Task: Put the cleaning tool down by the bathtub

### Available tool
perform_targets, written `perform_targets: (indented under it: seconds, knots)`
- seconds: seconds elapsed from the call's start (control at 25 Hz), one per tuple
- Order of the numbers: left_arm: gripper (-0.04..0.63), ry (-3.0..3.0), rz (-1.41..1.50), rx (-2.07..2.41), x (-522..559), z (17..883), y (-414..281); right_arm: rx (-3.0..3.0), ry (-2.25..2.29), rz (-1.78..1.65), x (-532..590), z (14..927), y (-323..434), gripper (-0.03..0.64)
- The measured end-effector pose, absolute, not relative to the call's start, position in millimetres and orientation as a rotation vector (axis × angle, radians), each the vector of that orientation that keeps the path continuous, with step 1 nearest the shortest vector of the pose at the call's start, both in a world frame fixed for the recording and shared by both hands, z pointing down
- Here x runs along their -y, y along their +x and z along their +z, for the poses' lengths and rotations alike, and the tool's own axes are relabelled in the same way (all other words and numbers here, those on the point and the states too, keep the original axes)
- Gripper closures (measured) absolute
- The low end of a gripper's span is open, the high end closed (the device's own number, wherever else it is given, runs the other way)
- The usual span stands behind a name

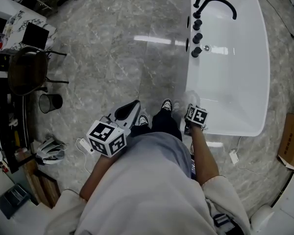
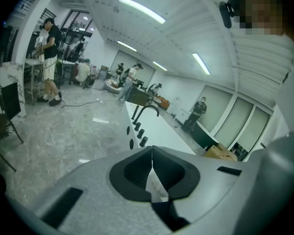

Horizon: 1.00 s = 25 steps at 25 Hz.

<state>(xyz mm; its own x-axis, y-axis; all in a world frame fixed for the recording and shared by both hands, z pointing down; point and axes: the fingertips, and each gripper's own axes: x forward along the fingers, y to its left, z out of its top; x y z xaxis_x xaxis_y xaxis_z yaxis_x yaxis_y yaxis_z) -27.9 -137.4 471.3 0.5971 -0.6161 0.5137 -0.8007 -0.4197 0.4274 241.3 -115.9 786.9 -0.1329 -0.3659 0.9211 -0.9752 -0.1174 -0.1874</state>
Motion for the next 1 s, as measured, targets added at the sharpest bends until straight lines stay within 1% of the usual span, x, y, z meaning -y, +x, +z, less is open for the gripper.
perform_targets:
  seconds: [0.48, 1.0]
  knots:
    - [0.588, 2.176, 0.363, 1.085, 133.4, 476.2, -36.7, 1.530, 1.492, 1.302, 110.8, 789.1, 235.7, 0.531]
    - [0.588, 2.195, 0.326, 1.059, 117.6, 468.5, -45.8, 1.551, 1.532, 1.314, 94.0, 769.2, 230.4, 0.529]
